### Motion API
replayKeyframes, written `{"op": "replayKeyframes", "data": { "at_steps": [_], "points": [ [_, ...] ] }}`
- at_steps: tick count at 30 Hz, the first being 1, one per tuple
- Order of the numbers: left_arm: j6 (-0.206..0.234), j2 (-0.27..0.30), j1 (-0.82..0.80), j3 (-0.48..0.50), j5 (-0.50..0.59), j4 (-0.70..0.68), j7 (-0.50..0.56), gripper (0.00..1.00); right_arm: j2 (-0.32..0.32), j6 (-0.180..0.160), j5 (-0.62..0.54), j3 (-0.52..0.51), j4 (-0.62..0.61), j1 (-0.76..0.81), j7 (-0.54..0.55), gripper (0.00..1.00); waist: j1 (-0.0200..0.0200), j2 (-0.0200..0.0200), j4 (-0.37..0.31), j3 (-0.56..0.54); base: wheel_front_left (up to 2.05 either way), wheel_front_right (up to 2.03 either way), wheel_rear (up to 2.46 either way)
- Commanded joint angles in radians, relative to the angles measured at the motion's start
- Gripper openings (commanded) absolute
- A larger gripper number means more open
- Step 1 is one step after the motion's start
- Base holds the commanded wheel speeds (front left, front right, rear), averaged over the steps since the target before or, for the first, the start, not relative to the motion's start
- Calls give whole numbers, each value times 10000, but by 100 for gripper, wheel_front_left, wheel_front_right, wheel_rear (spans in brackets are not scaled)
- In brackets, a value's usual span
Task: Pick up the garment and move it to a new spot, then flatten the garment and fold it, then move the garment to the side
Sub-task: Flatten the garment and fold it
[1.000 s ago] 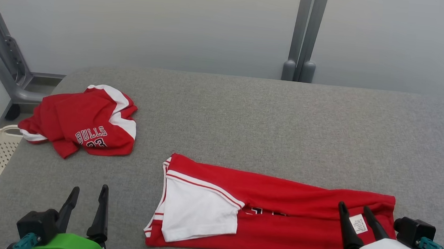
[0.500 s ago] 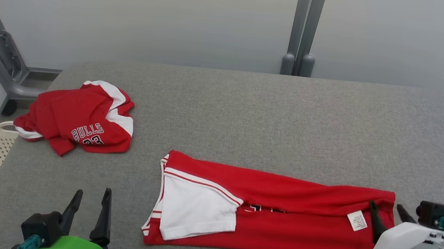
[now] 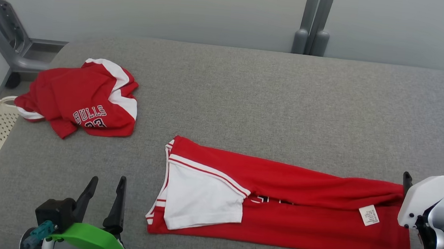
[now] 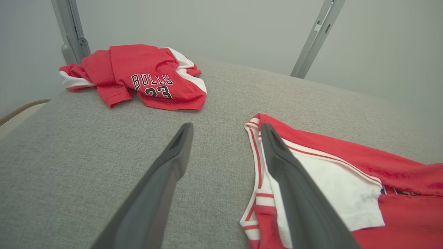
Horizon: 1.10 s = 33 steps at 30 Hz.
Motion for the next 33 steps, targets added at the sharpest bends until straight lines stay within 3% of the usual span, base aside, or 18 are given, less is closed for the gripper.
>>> {"op": "replayKeyframes", "data": {
  "at_steps": [1,14,22,27,33],
  "points": [
    [-84,-39,-211,-13,52,69,10,100,-23,-2,-177,-77,145,-207,64,100,0,0,166,289,0,0,0],
    [-319,-271,-561,-167,109,674,-68,100,-23,-2,-445,-175,1393,211,433,100,0,0,301,415,0,0,0],
    [-368,-289,-448,-88,114,767,-95,100,-24,-2,346,-38,1048,257,200,100,0,0,178,288,0,0,0],
    [-384,-296,-364,-102,130,787,-103,100,-20,-2,25,-151,513,5,247,100,0,0,125,225,0,0,0],
    [-447,-295,-543,-161,171,754,-107,100,-21,-2,-437,-345,823,-405,418,100,0,0,231,463,0,0,0]
  ]
}}
